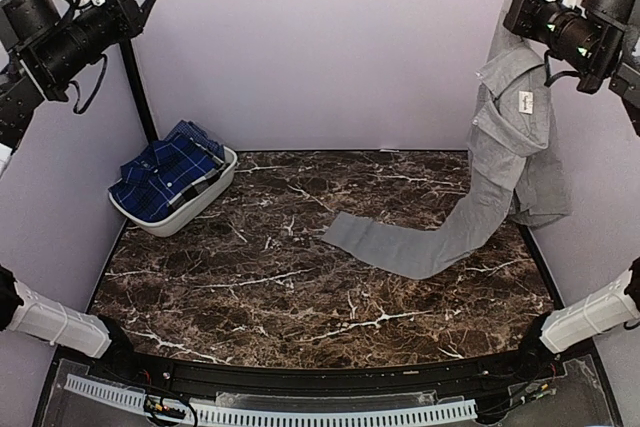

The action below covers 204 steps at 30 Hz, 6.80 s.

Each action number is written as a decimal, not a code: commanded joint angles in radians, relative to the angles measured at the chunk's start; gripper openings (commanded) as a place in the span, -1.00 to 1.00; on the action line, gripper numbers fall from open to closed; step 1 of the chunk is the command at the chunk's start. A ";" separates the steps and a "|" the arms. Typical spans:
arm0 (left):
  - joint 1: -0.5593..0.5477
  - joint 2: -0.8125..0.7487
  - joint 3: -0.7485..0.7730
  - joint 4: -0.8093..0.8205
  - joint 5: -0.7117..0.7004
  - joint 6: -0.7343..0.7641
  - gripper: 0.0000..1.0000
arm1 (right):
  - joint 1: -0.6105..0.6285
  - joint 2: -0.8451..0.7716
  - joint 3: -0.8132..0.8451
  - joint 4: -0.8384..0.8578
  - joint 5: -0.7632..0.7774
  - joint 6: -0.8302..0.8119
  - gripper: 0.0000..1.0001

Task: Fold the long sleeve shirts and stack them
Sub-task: Pick up the crumpled shirt, then flatten out the crumpled shirt at the center of the board, then smooth out the flattened shirt at the center of the board.

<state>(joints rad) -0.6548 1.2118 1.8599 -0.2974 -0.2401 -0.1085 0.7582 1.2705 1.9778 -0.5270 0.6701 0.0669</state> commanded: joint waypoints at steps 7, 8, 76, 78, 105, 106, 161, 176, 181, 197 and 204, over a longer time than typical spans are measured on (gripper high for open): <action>-0.028 0.097 -0.482 0.209 0.319 -0.242 -0.84 | -0.004 0.123 -0.025 -0.049 -0.093 0.029 -1.00; -0.052 0.104 -0.523 0.245 0.332 -0.256 -0.75 | -0.004 0.136 -0.018 -0.053 -0.097 0.033 -1.00; -0.361 0.041 -0.486 0.343 -0.079 0.148 -1.00 | -0.002 -0.160 -0.262 0.033 -0.039 0.001 -1.00; -0.380 0.021 -0.430 0.293 -0.075 0.168 -1.00 | -0.002 -0.199 -0.263 0.055 -0.064 -0.015 -1.00; 0.229 0.792 -0.062 0.007 0.492 -0.228 -0.98 | -0.432 0.685 -0.076 -0.086 -0.509 0.114 -0.82; 0.231 0.824 -0.009 -0.014 0.487 -0.233 -0.92 | -0.436 0.732 -0.046 -0.117 -0.515 0.128 -0.61; -0.190 0.791 -0.472 -0.104 0.318 -0.468 0.40 | -0.621 0.378 -1.204 0.423 -0.744 0.576 0.56; -0.094 0.566 -0.743 -0.070 0.317 -0.504 0.23 | -0.741 0.451 -1.038 0.333 -0.716 0.475 0.61; -0.047 0.508 -0.786 -0.074 0.319 -0.497 0.22 | -0.741 0.478 -0.965 0.277 -0.637 0.429 0.62; -0.071 0.539 -0.661 0.028 0.419 -0.502 0.20 | -0.307 0.553 -0.715 0.237 -0.609 0.375 0.28; -0.133 0.667 -0.570 0.048 0.426 -0.521 0.19 | -0.245 0.718 -0.598 0.232 -0.707 0.402 0.02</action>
<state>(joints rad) -0.7582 1.8183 1.2629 -0.2619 0.1650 -0.6132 0.5106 1.9175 1.3449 -0.2909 0.0204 0.4473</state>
